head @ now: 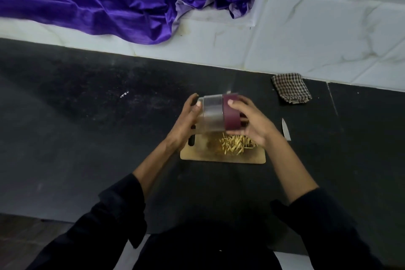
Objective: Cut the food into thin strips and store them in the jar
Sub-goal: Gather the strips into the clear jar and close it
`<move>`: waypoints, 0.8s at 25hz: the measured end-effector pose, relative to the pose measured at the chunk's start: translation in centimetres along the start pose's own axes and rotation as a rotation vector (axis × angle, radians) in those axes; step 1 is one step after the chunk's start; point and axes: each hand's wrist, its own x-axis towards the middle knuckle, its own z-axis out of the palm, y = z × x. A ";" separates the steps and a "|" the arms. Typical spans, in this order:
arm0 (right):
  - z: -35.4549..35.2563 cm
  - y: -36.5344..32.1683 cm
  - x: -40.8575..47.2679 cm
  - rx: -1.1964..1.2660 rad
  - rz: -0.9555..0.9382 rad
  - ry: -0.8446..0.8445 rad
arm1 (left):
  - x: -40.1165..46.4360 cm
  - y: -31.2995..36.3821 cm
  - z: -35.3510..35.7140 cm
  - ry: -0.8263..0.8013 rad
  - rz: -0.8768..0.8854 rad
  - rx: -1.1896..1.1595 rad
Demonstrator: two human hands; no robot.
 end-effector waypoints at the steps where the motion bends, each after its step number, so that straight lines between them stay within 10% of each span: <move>1: 0.2 0.9 -1.0 0.045 0.045 -0.047 | -0.7 0.1 0.5 -0.008 -0.028 -0.023; 10: 0.9 5.3 -5.3 -0.079 -0.092 0.045 | -3.7 -0.1 3.1 0.099 -0.145 -0.093; 14: -0.2 6.0 -6.0 -0.539 -0.389 -0.004 | -4.4 -0.4 3.2 0.054 -0.325 -0.227; 20: -0.2 5.4 -6.8 -0.367 -0.169 -0.034 | -4.4 -0.9 2.8 0.048 -0.296 -0.174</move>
